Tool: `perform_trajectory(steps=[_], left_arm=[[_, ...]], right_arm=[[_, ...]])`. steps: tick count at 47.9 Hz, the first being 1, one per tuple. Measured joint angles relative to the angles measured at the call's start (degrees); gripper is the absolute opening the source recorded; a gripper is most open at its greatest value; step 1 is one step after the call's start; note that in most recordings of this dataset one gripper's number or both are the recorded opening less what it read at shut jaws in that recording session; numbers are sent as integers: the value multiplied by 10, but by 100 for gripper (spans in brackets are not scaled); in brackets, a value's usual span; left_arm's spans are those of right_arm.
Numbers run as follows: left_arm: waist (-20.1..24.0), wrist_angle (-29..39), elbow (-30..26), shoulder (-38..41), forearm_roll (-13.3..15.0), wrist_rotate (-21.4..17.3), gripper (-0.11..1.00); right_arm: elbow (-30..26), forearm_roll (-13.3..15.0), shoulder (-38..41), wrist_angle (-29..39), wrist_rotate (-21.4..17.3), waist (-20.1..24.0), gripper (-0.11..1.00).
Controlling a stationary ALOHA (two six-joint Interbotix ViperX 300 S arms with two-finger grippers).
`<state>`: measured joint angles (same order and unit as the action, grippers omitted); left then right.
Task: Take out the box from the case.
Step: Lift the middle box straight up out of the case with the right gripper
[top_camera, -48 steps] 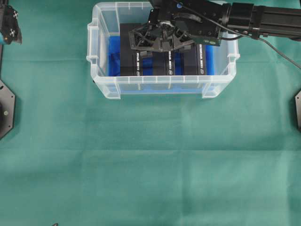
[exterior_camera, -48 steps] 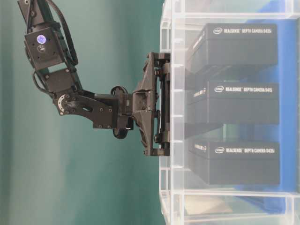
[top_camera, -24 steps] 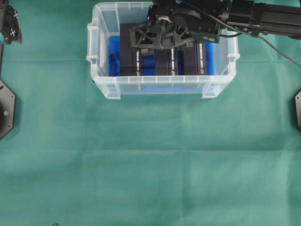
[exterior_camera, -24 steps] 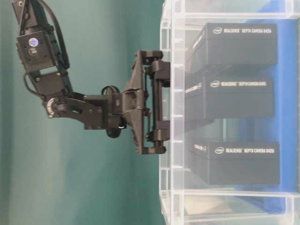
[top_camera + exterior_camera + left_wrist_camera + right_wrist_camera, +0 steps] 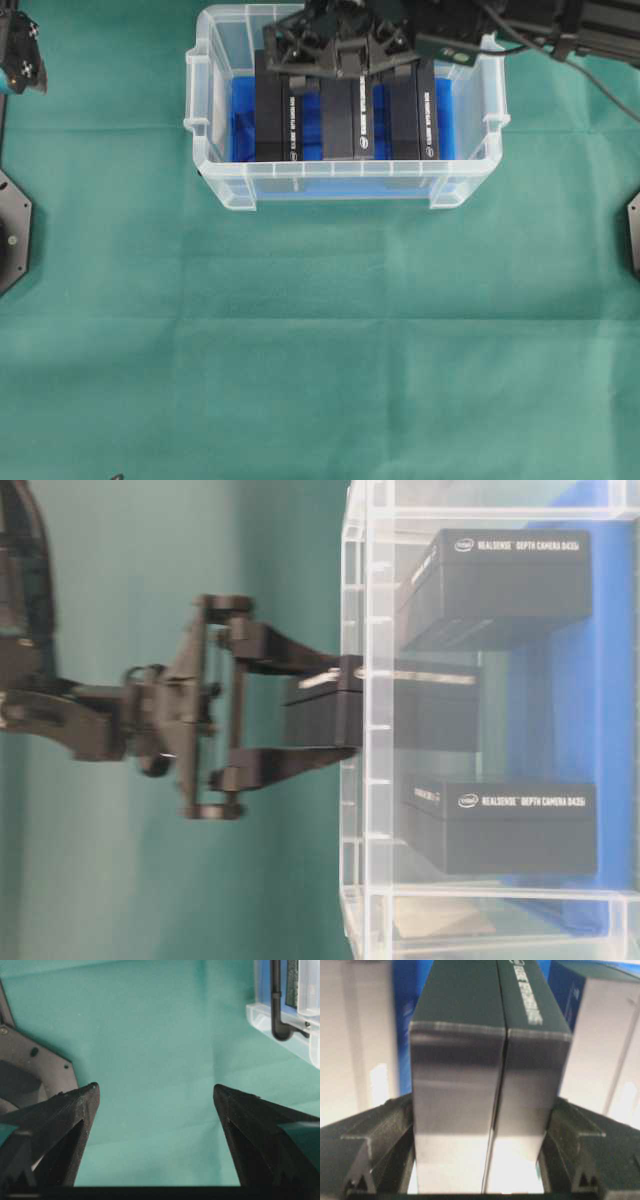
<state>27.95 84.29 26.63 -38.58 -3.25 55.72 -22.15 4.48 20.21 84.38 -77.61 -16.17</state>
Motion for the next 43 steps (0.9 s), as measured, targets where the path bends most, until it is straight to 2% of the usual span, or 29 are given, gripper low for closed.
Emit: perform_trajectory(steps=[15, 43], left_arm=[[0, 0, 0, 0, 0, -1, 96], [0, 0, 0, -2, 0, -1, 96]], right_arm=[[-75, 2, -5, 82, 1, 0, 66], [-161, 4, -6, 156, 0, 7, 66]])
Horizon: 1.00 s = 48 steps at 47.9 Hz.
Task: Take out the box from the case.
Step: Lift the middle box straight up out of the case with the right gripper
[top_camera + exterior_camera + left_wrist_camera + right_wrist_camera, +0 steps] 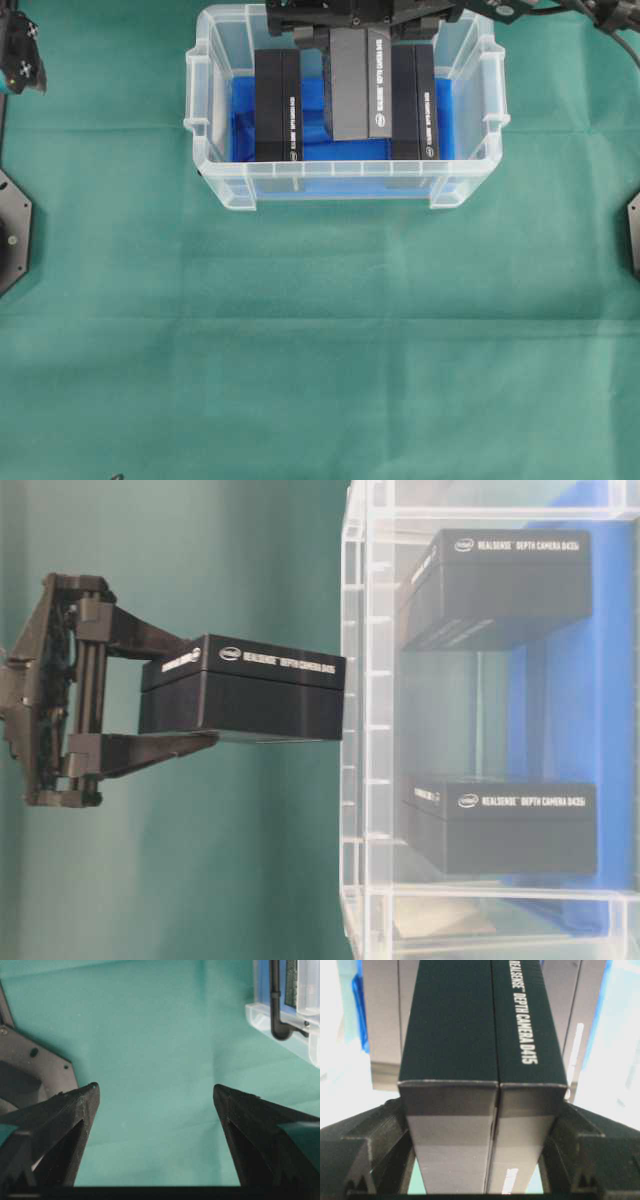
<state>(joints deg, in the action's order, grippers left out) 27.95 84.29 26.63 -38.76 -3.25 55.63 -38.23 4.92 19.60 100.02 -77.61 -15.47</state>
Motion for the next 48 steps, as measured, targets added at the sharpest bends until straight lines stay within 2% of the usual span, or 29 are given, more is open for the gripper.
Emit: perform_trajectory(steps=[48], left_arm=[[0, 1, 0, 0, 0, -1, 96]], right_arm=[[-9, 6, 1, 7, -5, 1, 66]])
